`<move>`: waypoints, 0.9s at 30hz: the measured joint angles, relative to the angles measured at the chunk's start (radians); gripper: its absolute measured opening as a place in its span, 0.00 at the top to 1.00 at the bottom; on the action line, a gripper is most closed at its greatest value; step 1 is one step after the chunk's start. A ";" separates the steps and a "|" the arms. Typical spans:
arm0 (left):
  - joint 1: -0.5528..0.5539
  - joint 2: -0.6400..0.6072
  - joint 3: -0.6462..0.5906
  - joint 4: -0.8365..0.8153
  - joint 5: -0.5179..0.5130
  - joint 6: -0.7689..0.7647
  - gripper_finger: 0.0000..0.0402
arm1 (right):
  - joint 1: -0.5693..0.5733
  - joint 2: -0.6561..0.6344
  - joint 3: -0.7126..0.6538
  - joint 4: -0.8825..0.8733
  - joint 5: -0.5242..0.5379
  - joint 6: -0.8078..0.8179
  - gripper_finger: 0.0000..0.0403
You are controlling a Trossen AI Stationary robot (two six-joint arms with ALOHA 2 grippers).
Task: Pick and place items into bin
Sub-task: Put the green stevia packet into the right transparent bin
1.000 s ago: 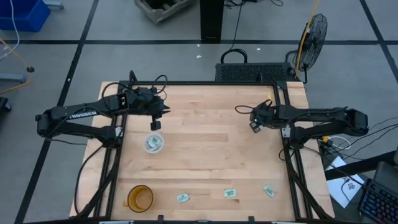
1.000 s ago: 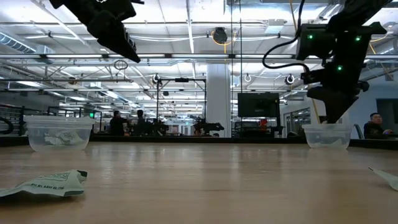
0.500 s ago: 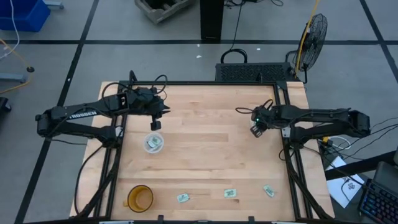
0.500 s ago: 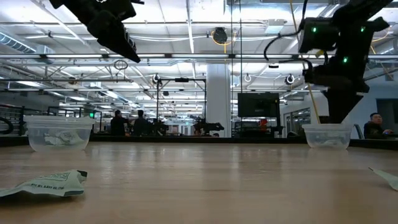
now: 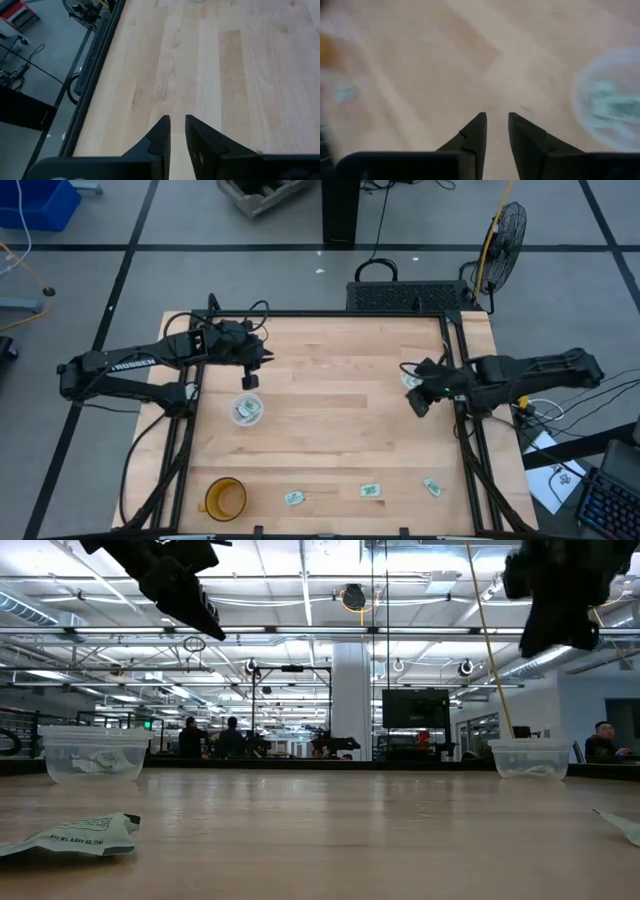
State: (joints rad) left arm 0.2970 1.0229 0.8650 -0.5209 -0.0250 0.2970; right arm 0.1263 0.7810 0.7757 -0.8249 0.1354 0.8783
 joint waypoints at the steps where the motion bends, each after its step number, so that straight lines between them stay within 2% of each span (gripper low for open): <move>1: 0.000 0.000 0.000 0.000 0.000 -0.004 0.84 | 0.034 -0.006 0.000 0.047 -0.003 0.000 0.84; 8: 0.000 0.000 0.000 -0.007 0.000 -0.045 0.84 | 0.294 0.039 -0.095 0.492 -0.007 -0.125 0.87; 13: 0.000 0.000 0.000 -0.007 0.000 -0.019 0.84 | 0.399 0.084 -0.219 0.756 -0.006 -0.252 0.88; 20: 0.000 0.000 0.000 -0.008 0.000 -0.041 0.84 | 0.425 0.142 -0.442 1.234 0.000 -0.206 0.88; 24: 0.000 0.000 0.000 -0.008 0.000 -0.049 0.84 | 0.384 0.176 -0.581 1.510 0.073 -0.207 0.88; 27: 0.000 0.000 0.000 -0.008 0.000 -0.049 0.84 | 0.356 0.177 -0.627 1.587 0.107 -0.189 0.88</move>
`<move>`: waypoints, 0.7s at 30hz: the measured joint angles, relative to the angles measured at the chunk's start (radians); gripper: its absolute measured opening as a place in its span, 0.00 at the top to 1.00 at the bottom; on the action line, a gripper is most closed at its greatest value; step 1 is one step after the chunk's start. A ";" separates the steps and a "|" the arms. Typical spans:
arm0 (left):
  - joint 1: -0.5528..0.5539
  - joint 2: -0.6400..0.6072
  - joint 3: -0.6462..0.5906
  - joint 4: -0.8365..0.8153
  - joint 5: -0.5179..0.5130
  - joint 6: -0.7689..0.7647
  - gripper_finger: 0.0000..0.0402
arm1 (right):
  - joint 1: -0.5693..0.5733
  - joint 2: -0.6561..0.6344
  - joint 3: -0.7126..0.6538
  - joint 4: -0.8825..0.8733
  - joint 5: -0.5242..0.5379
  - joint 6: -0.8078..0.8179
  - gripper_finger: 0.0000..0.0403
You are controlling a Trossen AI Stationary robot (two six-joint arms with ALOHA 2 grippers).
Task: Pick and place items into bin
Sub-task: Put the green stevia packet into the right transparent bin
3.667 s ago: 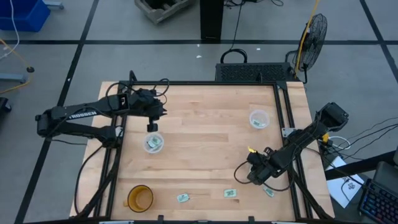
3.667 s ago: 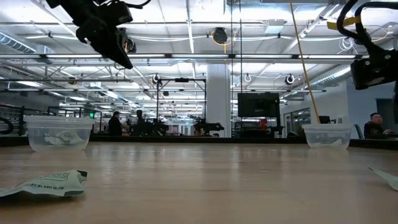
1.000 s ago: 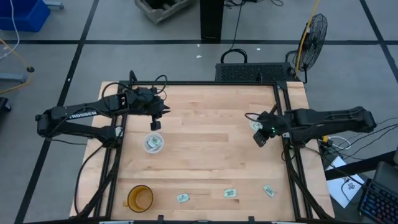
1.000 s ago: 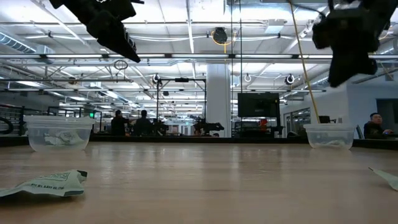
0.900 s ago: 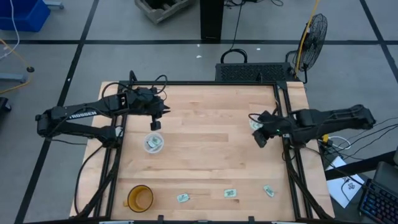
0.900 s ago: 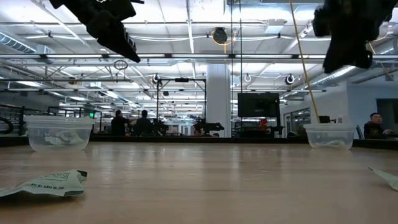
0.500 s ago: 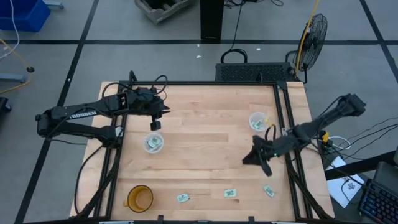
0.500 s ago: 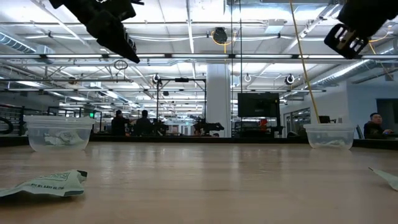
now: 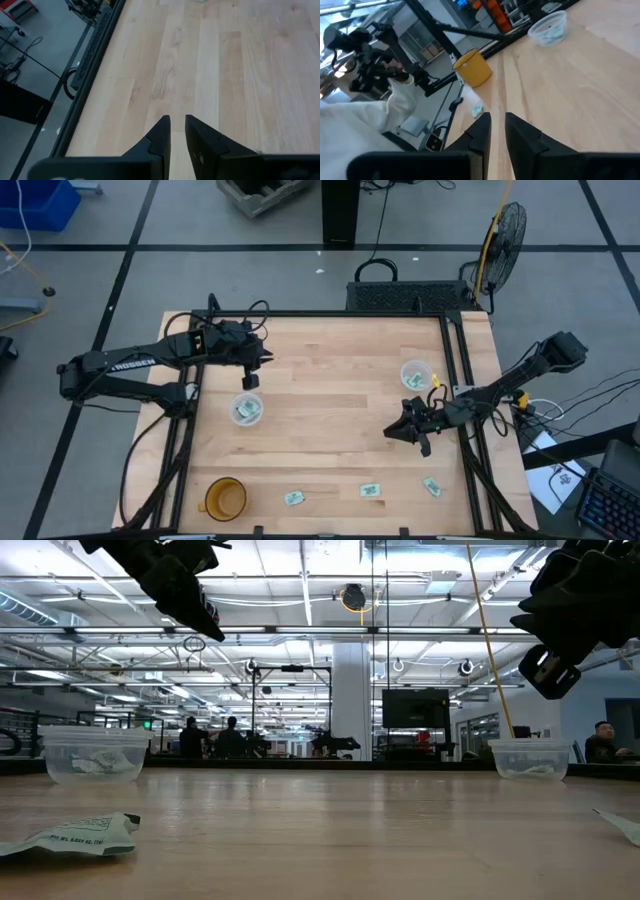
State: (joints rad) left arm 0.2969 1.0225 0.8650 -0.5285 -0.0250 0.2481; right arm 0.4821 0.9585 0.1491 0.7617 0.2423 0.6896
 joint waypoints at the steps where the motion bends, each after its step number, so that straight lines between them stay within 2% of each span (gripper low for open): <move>1: 0.000 0.000 0.000 0.000 0.000 0.001 0.84 | -0.002 0.000 0.002 0.003 -0.002 -0.029 0.88; 4: 0.000 0.000 0.000 0.000 0.000 0.005 0.84 | -0.002 -0.004 0.063 -0.027 -0.006 -0.153 0.88; 6: 0.000 0.000 0.000 0.000 0.000 0.000 0.84 | 0.004 -0.008 0.161 -0.134 -0.007 -0.220 0.88; 7: 0.000 0.000 0.000 0.000 0.000 -0.005 0.84 | 0.011 -0.008 0.228 -0.240 -0.008 -0.243 0.88; 10: 0.000 0.000 0.000 0.000 -0.001 -0.007 0.84 | 0.039 0.022 0.478 -0.733 0.014 -0.239 0.88; 13: 0.000 0.000 0.000 0.001 -0.001 -0.014 0.84 | 0.078 0.098 0.729 -1.213 0.075 -0.079 0.89; 15: 0.000 0.000 0.000 0.001 0.000 -0.023 0.84 | 0.106 0.156 0.835 -1.424 0.074 0.091 0.90; 17: 0.000 0.000 0.000 0.000 -0.001 -0.034 0.84 | 0.137 0.218 0.887 -1.554 0.015 0.293 0.92; 21: 0.000 0.000 0.000 -0.001 -0.001 -0.037 0.84 | 0.203 0.351 0.883 -1.603 -0.223 0.673 0.94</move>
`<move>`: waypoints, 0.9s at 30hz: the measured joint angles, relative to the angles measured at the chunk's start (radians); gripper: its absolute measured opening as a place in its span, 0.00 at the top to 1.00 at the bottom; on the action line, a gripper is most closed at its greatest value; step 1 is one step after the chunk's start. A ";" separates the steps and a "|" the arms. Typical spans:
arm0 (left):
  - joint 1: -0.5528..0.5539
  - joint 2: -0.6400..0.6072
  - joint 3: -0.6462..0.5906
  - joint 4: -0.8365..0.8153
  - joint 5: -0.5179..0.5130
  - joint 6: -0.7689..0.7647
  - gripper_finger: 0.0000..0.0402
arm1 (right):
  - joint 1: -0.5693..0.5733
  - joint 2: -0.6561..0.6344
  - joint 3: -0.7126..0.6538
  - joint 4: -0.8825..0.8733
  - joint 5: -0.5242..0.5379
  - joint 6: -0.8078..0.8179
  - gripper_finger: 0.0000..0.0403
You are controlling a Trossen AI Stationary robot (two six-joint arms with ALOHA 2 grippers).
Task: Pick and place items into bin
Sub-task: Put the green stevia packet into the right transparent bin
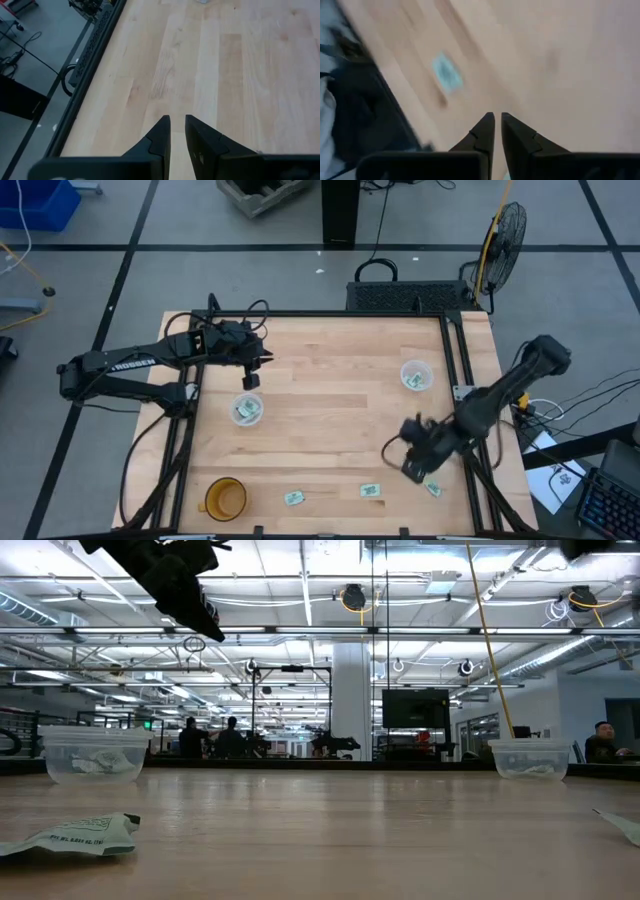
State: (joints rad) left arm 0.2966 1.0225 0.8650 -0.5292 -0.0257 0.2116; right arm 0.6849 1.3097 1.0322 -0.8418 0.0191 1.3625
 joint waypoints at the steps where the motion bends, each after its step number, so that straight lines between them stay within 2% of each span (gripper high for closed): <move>1: 0.000 0.000 0.000 0.000 0.000 0.006 0.84 | 0.018 0.038 -0.009 -0.003 -0.077 0.069 0.94; 5: 0.000 0.000 0.000 0.001 0.000 0.034 0.84 | 0.077 0.167 -0.033 -0.029 -0.365 0.184 0.93; 8: 0.000 0.000 0.000 0.001 0.000 0.040 0.84 | 0.100 0.224 -0.064 -0.038 -0.471 0.198 0.90; 16: -0.004 0.000 0.000 -0.002 0.000 0.014 0.84 | 0.094 0.235 -0.154 -0.022 -0.434 0.197 0.77; 20: -0.017 0.000 0.000 -0.016 0.000 0.013 0.84 | 0.094 0.235 -0.194 0.051 -0.404 0.197 0.71; 27: -0.039 0.000 0.000 -0.021 0.001 0.016 0.84 | 0.099 0.235 -0.214 0.174 -0.372 0.171 0.69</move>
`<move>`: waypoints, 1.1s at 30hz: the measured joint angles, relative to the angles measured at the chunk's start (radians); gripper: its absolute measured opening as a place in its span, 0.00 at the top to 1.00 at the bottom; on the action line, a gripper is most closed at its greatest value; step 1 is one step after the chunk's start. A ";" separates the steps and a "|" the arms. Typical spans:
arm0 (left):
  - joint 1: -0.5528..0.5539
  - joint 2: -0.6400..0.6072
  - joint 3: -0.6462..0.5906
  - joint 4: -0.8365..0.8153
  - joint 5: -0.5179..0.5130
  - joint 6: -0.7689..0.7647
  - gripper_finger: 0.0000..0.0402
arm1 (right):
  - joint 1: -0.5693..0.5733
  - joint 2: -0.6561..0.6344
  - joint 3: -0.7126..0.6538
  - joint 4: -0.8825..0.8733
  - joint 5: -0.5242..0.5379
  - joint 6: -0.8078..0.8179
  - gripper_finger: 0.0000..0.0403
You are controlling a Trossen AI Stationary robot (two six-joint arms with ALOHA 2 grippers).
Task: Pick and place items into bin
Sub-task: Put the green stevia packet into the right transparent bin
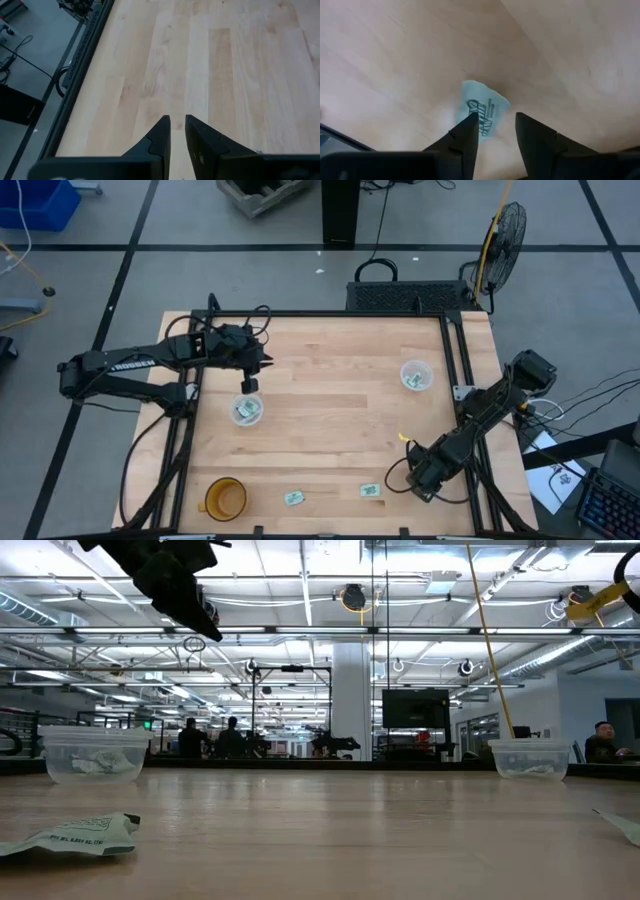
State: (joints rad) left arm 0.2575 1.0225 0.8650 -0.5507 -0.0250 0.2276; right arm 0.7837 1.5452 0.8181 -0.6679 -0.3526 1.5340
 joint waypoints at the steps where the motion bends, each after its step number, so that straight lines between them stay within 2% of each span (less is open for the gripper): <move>1: -0.002 0.000 0.000 0.000 0.000 0.000 0.84 | 0.002 0.000 0.000 0.003 0.015 -0.007 0.70; 4: -0.006 0.000 0.000 0.000 0.000 -0.002 0.84 | 0.003 0.000 0.000 -0.004 0.067 -0.018 0.71; 10: -0.012 0.000 0.000 0.000 0.000 -0.004 0.84 | 0.003 0.000 0.000 -0.056 0.068 0.007 0.72; 19: -0.012 0.000 0.000 0.001 0.000 -0.001 0.84 | 0.004 -0.007 -0.059 0.103 0.115 -0.008 0.73; 26: -0.012 0.000 0.000 0.001 0.000 0.002 0.84 | 0.002 -0.004 -0.111 0.083 0.050 -0.019 0.87; 30: -0.012 0.000 0.000 0.001 -0.001 0.003 0.84 | -0.002 -0.005 -0.110 0.079 0.093 -0.095 0.98; 33: -0.012 0.000 0.000 0.001 -0.002 0.003 0.84 | -0.019 -0.008 -0.091 0.057 0.129 -0.128 0.98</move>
State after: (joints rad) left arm 0.2459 1.0225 0.8650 -0.5495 -0.0265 0.2310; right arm 0.7642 1.5372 0.7266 -0.6112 -0.2234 1.4064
